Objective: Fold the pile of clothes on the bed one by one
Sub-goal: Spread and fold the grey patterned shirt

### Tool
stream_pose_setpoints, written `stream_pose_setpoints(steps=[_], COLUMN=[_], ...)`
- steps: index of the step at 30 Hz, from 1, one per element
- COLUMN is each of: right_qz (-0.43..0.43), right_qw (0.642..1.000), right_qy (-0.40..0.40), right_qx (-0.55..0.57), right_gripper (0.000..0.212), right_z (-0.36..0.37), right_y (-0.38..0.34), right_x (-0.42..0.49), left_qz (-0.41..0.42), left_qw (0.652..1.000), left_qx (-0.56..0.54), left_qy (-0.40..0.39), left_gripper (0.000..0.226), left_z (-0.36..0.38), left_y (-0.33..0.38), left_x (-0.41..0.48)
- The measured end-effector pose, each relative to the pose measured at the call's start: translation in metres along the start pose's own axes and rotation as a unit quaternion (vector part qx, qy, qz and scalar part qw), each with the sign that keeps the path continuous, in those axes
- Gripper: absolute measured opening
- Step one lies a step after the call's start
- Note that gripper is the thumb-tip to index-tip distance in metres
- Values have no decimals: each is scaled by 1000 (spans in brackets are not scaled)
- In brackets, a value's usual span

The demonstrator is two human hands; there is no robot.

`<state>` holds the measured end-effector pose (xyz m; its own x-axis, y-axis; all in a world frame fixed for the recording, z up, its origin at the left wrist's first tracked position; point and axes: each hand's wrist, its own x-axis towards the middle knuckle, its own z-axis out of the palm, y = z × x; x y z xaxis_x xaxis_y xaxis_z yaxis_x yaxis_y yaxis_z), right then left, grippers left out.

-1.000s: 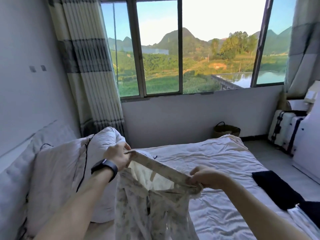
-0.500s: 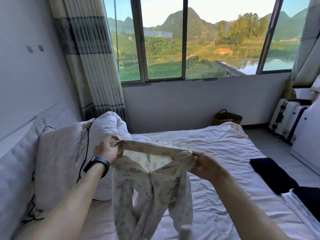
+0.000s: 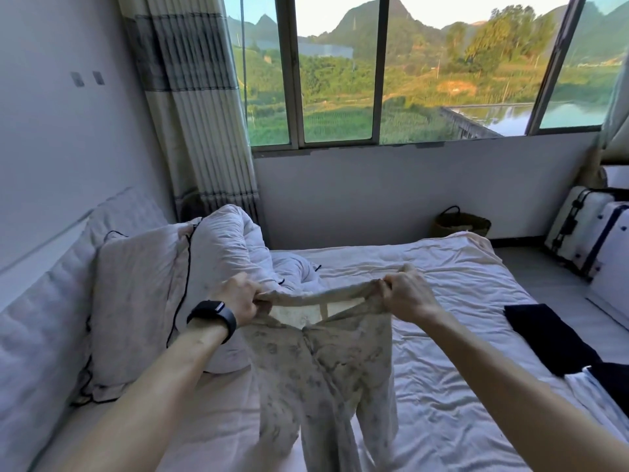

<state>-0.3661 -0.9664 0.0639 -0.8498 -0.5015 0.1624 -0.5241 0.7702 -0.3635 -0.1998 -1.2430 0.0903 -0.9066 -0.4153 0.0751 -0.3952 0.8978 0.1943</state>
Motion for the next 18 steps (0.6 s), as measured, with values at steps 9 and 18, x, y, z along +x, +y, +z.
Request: stream_pose_setpoints(steps=[9, 18], right_qz=[65, 94], right_qw=[985, 979], right_qy=[55, -96], right_qx=[149, 153], right_gripper=[30, 34], right_z=[-34, 69], right_y=[-30, -67], right_x=[-12, -27], left_qz=[-64, -5], left_qw=[982, 966], left_qx=[-118, -131], left_qy=[135, 221], left_gripper=[40, 38], left_z=[-34, -55], left_y=[26, 80], left_x=[1, 11])
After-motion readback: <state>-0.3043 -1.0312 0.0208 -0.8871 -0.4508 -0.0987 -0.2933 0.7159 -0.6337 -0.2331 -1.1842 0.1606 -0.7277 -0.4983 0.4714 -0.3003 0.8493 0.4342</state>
